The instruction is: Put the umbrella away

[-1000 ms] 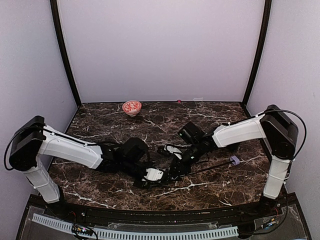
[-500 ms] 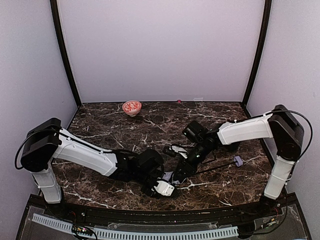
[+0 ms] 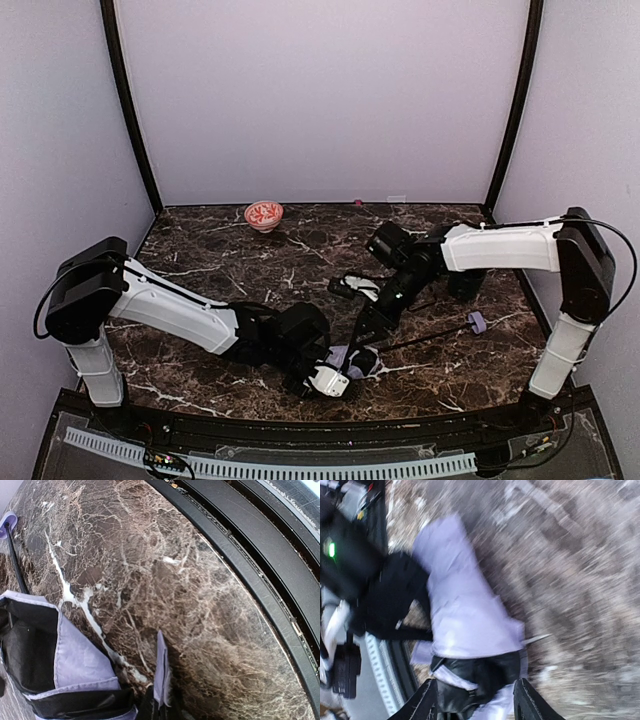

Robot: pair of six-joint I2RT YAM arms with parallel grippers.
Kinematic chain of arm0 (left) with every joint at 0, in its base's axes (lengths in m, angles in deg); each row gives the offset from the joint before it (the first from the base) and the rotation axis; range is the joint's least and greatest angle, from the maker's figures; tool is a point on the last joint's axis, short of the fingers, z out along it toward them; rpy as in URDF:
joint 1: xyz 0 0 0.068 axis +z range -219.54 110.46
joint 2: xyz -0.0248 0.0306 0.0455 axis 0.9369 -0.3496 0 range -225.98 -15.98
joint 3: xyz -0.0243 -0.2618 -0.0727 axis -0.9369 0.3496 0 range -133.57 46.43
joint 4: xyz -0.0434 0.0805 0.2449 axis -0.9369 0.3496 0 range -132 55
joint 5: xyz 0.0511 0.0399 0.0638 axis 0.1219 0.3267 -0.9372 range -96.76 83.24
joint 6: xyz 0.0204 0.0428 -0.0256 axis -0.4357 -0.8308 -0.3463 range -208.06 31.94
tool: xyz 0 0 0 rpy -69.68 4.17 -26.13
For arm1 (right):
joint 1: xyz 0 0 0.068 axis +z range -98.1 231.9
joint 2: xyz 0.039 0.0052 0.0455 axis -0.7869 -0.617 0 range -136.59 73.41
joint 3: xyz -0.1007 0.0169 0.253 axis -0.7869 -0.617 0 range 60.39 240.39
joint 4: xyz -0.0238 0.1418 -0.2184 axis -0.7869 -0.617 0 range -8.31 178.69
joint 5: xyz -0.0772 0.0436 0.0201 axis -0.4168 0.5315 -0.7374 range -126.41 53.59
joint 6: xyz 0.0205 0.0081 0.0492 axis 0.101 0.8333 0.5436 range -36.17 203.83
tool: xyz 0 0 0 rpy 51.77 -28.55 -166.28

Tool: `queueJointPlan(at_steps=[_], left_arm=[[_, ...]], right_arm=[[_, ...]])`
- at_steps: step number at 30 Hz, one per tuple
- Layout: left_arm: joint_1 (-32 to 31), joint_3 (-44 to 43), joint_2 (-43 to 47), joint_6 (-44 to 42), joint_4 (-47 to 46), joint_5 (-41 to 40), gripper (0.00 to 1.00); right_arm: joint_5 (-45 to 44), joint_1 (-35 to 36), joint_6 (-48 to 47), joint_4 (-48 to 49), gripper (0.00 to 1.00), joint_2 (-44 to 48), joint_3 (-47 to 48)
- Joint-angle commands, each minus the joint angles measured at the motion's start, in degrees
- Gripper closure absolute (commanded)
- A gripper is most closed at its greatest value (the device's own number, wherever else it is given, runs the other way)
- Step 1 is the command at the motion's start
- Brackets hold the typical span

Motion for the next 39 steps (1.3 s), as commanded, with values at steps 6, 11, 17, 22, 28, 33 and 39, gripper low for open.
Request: queueJointPlan(at_steps=[6, 11, 17, 22, 28, 33, 39], left_arm=[[0.5, 2.4, -3.9, 1.3, 11.2, -0.1, 1.0], [0.5, 2.2, -3.8, 1.3, 11.6, -0.2, 1.0], [0.5, 2.0, -3.8, 1.5, 12.3, -0.5, 1.0], [0.5, 1.9, -3.8, 1.6, 12.5, -0.8, 1.0], [0.5, 1.9, -3.7, 1.7, 12.8, -0.9, 1.0], [0.5, 1.8, -3.6, 1.8, 13.2, -1.1, 1.0], [0.5, 2.2, -3.2, 1.7, 13.0, -1.8, 1.0]], right_arm=[[-21.1, 5.0, 2.6, -0.1, 0.47, -0.9, 9.0], [-19.9, 6.5, 1.9, 3.3, 0.46, -3.0, 8.4], [-21.3, 8.4, -0.6, 4.4, 0.41, -8.0, 7.9], [-21.6, 8.6, -2.5, 4.1, 0.34, -10.7, 6.1], [-24.3, 9.2, -3.5, 4.4, 0.35, -14.1, 5.2], [-22.6, 9.3, -4.6, 2.8, 0.35, -13.1, 5.3], [-13.3, 9.1, -9.8, 0.6, 0.35, -2.7, 3.9]])
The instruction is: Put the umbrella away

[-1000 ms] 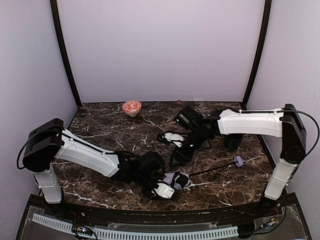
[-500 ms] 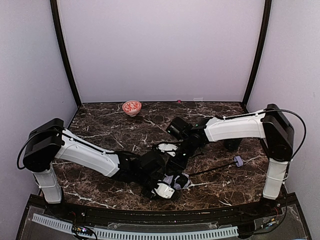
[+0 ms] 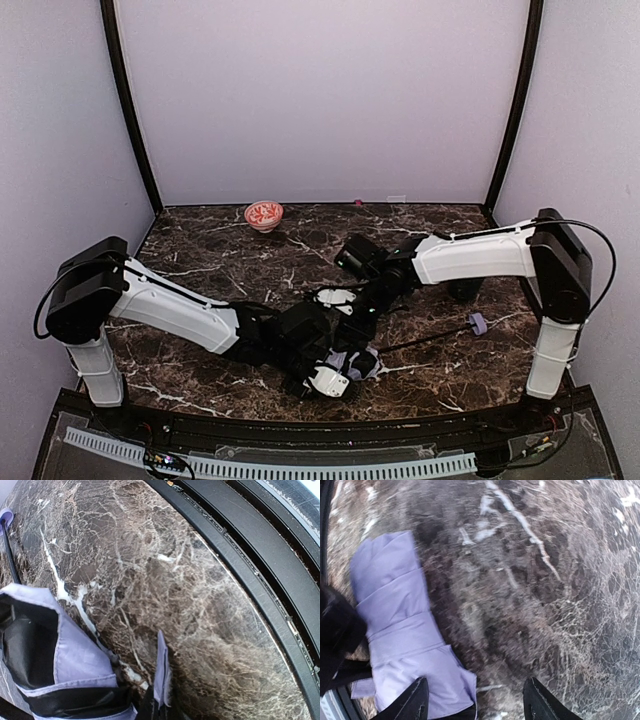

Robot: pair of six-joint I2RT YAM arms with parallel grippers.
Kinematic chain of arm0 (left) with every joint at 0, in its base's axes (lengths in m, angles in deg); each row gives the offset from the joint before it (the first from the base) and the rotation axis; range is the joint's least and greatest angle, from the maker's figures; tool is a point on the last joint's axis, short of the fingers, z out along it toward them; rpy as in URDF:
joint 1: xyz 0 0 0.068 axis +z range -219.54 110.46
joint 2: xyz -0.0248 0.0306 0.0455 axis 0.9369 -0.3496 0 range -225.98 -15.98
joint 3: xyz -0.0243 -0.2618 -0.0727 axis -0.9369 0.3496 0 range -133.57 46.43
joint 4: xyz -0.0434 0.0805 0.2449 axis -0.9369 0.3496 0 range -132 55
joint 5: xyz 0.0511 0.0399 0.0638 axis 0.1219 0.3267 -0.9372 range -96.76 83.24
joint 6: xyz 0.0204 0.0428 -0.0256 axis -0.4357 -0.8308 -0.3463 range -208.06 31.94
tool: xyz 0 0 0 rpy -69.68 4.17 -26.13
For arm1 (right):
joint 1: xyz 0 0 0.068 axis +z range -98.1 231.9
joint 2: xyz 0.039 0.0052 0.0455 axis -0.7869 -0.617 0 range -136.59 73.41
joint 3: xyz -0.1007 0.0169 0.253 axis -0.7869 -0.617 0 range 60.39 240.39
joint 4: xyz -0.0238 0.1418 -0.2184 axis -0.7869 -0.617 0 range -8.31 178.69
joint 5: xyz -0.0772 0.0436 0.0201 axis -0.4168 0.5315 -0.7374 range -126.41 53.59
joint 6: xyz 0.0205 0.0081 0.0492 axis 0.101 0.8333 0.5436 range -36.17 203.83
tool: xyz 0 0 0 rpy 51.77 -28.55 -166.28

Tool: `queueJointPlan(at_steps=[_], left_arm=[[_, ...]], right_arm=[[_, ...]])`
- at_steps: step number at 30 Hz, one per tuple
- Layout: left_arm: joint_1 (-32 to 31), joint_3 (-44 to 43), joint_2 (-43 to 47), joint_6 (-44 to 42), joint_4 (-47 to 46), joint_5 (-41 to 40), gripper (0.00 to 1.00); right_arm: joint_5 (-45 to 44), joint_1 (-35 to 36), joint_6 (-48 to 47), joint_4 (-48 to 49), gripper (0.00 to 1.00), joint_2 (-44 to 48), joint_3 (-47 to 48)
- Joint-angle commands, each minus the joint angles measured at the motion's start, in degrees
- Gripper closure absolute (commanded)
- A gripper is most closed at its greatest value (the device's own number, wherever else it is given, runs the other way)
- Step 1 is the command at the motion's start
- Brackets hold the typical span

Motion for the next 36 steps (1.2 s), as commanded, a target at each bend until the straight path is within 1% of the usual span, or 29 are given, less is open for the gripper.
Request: queueJointPlan(at_steps=[1, 5, 9, 13, 16, 22, 26, 32, 36], left_arm=[[0.4, 2.8, -2.9, 1.3, 11.1, -2.1, 1.0], [0.4, 2.8, -2.8, 1.1, 10.9, -2.1, 1.0], [0.4, 2.8, -2.7, 1.1, 11.2, -2.7, 1.0], [0.4, 2.9, -2.6, 1.2, 11.2, -2.9, 1.0], [0.4, 2.9, -2.5, 1.3, 11.2, -2.8, 1.0], [0.4, 3.1, -2.5, 1.3, 11.2, -2.6, 1.0], [0.4, 3.0, -2.5, 1.5, 11.3, -2.6, 1.0], [0.4, 2.6, -2.6, 1.2, 11.5, -2.4, 1.0], [0.4, 2.7, -2.7, 1.2, 11.3, -2.3, 1.0]], right_arm=[[6.8, 1.4, -6.2, -4.5, 0.35, 6.0, -4.2], [6.2, 1.3, -9.9, -4.4, 0.35, 7.7, -7.0], [7.2, 1.5, -10.7, -6.0, 0.35, 5.2, -4.9], [11.4, 1.5, -10.6, -5.2, 0.34, 6.1, -4.5], [12.3, 2.1, -9.6, -3.1, 0.34, 7.1, -5.7], [15.4, 2.3, -8.6, -3.2, 0.33, 8.9, -4.9], [12.0, 2.4, -7.7, -2.7, 0.33, 8.7, -5.6], [4.3, 3.2, -4.9, -0.2, 0.32, 2.6, -7.3], [2.7, 3.8, -3.9, 2.6, 0.32, -0.2, -8.0]])
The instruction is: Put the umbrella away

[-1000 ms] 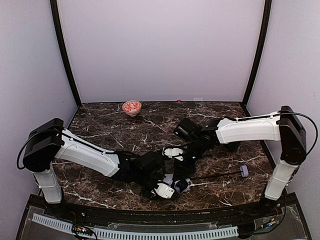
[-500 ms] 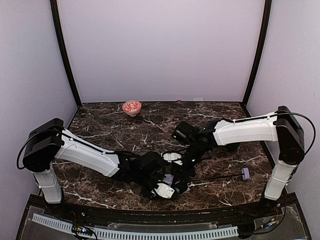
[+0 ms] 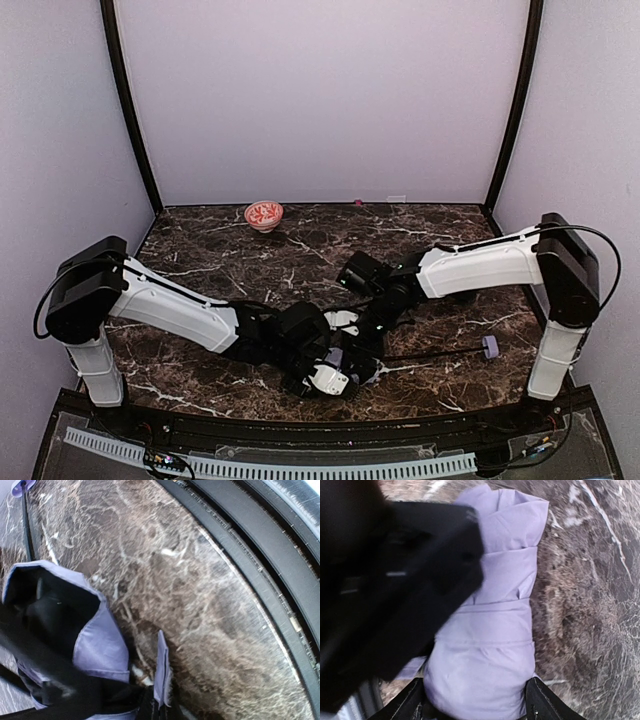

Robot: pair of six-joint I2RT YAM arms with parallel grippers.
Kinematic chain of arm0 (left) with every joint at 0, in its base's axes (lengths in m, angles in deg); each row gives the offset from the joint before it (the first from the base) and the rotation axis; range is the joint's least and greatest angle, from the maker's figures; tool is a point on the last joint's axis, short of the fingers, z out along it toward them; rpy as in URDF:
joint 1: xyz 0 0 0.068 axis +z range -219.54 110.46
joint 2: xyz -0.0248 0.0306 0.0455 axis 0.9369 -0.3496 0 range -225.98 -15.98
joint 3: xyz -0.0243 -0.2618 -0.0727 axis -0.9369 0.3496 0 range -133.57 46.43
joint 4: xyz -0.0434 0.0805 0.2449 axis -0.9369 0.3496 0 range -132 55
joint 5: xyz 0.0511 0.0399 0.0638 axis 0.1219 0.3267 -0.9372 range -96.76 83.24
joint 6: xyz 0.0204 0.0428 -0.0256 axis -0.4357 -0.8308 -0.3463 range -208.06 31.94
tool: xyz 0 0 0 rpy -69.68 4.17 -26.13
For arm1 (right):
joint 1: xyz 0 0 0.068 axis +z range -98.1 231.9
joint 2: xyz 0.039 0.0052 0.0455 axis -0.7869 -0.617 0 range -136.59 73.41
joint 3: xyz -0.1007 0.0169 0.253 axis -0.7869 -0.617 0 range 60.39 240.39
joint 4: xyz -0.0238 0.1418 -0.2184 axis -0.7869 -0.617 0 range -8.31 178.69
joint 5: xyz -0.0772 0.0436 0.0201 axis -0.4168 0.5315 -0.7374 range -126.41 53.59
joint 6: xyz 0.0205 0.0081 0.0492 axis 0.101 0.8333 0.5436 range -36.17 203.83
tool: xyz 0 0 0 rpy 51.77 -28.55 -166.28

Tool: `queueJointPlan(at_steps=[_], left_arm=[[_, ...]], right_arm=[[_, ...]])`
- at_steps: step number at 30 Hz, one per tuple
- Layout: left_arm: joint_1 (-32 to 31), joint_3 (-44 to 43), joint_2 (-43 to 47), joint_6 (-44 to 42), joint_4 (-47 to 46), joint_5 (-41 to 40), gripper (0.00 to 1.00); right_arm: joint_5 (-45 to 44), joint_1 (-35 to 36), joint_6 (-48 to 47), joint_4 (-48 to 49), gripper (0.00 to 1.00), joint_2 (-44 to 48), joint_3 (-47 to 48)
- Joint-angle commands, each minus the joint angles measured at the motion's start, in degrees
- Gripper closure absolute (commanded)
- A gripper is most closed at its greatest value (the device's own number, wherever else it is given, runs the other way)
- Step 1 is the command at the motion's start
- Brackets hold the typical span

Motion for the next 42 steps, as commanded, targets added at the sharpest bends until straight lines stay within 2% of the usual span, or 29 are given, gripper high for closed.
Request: queueJointPlan(at_steps=[1, 5, 8, 10, 14, 16, 21, 25, 31, 33, 36, 38, 39, 42], left_arm=[[0.3, 2.7, -2.9, 0.7, 10.9, -2.0, 1.0], [0.3, 2.8, -2.7, 1.0, 11.1, -2.9, 1.0], [0.4, 2.8, -2.2, 1.2, 11.0, -4.0, 1.0], [0.4, 3.2, -1.2, 1.7, 10.0, -5.2, 0.96], [0.3, 5.2, 2.2, 2.3, 5.9, -7.0, 0.83], [0.2, 6.3, 4.2, 2.7, 3.0, -7.9, 0.7], [-0.1, 9.0, 8.6, 3.3, -0.5, -8.8, 0.55], [-0.2, 10.7, 13.9, 6.3, -0.6, -8.1, 0.5], [0.0, 16.6, 24.4, 13.9, -5.1, 0.9, 0.45], [0.9, 18.1, 27.1, 18.4, -6.3, 2.5, 0.48], [4.4, 20.2, 31.3, 27.1, -9.6, 3.2, 0.61], [7.6, 22.4, 34.3, 32.8, -12.8, 4.0, 0.64], [9.2, 23.8, 35.9, 34.5, -15.3, 3.9, 0.63], [13.9, 28.2, 40.6, 40.6, -25.2, 1.8, 0.44]], right_arm=[[-4.1, 1.3, 2.1, 3.7, 0.32, -4.2, -1.8], [-9.7, 1.7, 3.1, 4.2, 0.38, -6.4, -3.3], [-13.0, 1.7, 3.6, 4.2, 0.5, -6.6, -3.9], [-14.3, 1.7, 4.3, 4.4, 0.62, -6.5, -4.2], [-15.8, 1.7, 5.2, 5.8, 0.82, -5.5, -4.8], [-17.2, 1.7, 5.8, 7.0, 0.88, -4.5, -5.0], [-20.8, 1.6, 6.6, 11.1, 1.0, -1.4, -6.5], [-23.4, 1.5, 6.5, 13.7, 1.0, 1.2, -7.8], [-27.2, 1.1, 6.1, 18.2, 1.0, 4.0, -9.2], [-27.7, 1.0, 6.0, 19.2, 1.0, 4.5, -9.6], [-27.8, 1.0, 5.6, 20.2, 1.0, 4.8, -10.2], [-27.9, 1.0, 5.3, 20.7, 1.0, 5.2, -10.9], [-28.1, 1.0, 5.2, 21.1, 1.0, 5.5, -11.3], [-27.9, 1.1, 3.4, 22.7, 1.0, 6.7, -12.9]])
